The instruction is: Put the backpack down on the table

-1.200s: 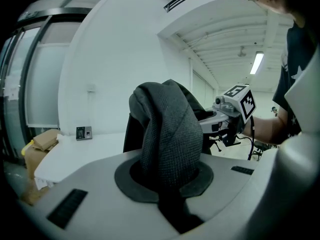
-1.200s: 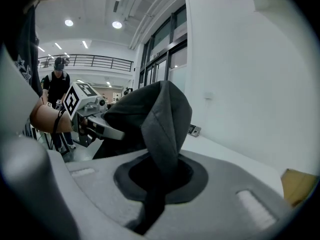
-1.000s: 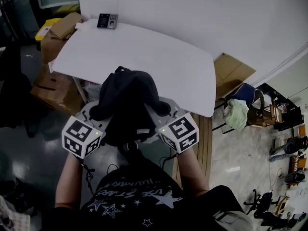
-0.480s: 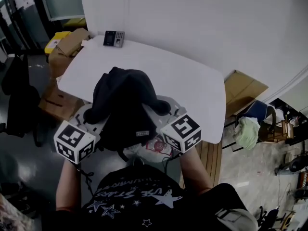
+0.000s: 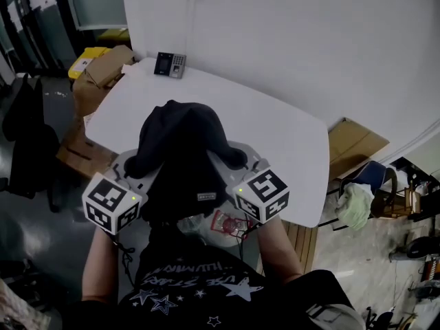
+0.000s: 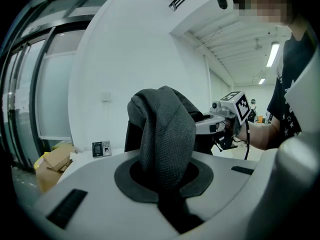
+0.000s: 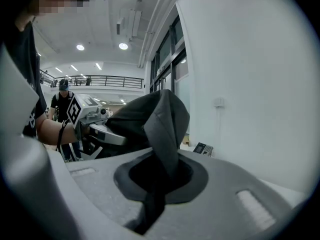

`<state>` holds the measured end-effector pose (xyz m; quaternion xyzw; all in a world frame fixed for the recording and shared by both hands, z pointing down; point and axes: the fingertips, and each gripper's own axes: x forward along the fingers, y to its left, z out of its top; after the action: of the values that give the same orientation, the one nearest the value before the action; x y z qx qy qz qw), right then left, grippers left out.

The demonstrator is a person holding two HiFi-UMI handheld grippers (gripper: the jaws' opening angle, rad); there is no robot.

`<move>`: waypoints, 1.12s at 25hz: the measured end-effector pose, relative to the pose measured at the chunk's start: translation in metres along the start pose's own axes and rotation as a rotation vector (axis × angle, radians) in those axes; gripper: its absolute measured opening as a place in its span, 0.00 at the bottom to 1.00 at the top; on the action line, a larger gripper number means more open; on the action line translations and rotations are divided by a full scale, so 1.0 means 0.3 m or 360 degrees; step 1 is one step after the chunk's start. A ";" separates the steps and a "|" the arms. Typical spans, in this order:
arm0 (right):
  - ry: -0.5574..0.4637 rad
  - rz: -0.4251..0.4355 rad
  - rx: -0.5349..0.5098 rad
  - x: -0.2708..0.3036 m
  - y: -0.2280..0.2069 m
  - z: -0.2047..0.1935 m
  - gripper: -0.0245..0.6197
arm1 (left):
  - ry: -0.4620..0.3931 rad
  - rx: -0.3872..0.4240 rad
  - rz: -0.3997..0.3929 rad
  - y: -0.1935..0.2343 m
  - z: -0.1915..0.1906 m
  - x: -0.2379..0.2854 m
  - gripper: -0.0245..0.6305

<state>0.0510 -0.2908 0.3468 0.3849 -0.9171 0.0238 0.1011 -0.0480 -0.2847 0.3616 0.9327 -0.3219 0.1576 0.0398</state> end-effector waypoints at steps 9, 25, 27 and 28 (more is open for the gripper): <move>0.0014 -0.0192 -0.0005 0.169 -0.121 0.080 0.06 | -0.0057 0.0043 -0.0211 0.221 0.068 0.105 0.12; 0.0056 -0.0623 -0.0029 0.474 -0.451 0.140 0.06 | -0.0210 0.0191 -0.0544 0.631 0.163 0.461 0.12; 0.0086 -0.0665 0.0007 0.483 -0.485 0.112 0.06 | -0.0186 0.0192 -0.0584 0.642 0.149 0.509 0.12; 0.0099 -0.0685 0.0023 0.486 -0.497 0.099 0.06 | -0.0175 0.0190 -0.0604 0.645 0.141 0.529 0.12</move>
<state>0.0525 -0.5014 0.3424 0.5716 -0.8100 0.0202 0.1295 -0.0372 -0.5382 0.3670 0.9846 -0.1321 0.1149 -0.0041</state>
